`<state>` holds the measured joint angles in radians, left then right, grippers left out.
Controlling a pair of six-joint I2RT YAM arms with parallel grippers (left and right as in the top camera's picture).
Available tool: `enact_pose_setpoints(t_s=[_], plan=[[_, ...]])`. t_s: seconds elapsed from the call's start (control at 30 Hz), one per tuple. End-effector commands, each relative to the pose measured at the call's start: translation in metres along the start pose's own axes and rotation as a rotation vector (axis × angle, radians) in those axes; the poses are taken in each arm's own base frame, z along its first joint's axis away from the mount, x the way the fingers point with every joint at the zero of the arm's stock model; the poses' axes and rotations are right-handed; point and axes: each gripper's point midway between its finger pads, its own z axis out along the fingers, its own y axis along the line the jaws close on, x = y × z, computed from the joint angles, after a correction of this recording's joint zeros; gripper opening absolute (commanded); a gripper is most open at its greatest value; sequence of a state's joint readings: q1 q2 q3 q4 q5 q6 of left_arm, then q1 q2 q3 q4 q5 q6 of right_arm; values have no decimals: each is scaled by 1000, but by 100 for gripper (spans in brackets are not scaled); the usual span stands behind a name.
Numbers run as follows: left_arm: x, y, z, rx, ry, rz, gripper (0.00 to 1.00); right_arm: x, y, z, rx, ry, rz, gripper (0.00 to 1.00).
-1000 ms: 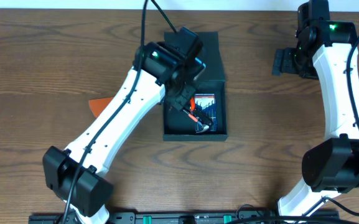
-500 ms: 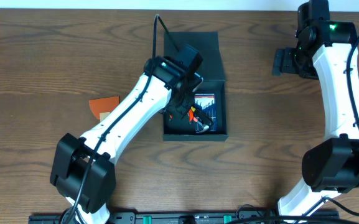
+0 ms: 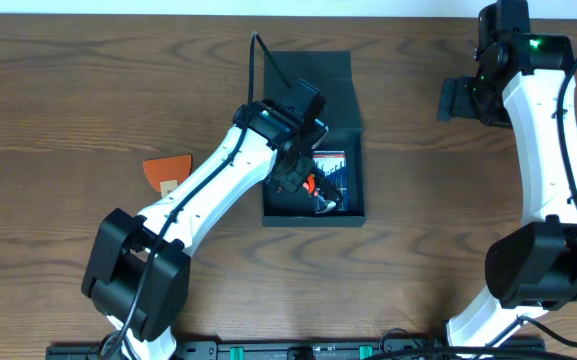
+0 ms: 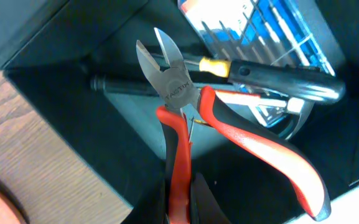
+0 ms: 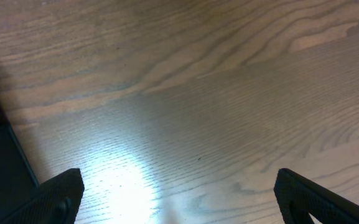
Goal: Pack container
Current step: 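Lower the pliers into the box and open the left gripper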
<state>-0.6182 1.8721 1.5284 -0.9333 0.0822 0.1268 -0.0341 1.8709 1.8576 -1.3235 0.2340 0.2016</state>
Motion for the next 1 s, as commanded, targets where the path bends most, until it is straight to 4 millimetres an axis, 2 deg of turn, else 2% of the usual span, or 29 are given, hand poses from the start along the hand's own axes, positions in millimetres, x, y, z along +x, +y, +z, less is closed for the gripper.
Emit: enact_pose_setpoints(t_s=[0.0, 0.27, 0.47, 0.5, 0.53, 0.57, 0.6, 0.83, 0.97], plan=[[5, -5, 18, 31, 48, -19, 6, 0, 0, 0, 1, 1, 5, 99], [19, -6, 58, 46, 156, -19, 6, 0, 0, 0, 1, 1, 5, 99], [20, -6, 66, 46, 167, -20, 6, 0, 0, 0, 1, 1, 5, 99], [20, -6, 66, 46, 167, -20, 8, 0, 0, 0, 1, 1, 5, 99], [20, -6, 65, 46, 168, -20, 17, 0, 0, 0, 1, 1, 5, 99], [20, -6, 65, 46, 169, -20, 32, 0, 0, 0, 1, 1, 5, 99], [21, -6, 65, 47, 172, -20, 36, 0, 0, 0, 1, 1, 5, 99], [21, -6, 64, 47, 174, -20, 39, 0, 0, 0, 1, 1, 5, 99], [15, -6, 57, 46, 157, -19, 39, 0, 0, 0, 1, 1, 5, 99]])
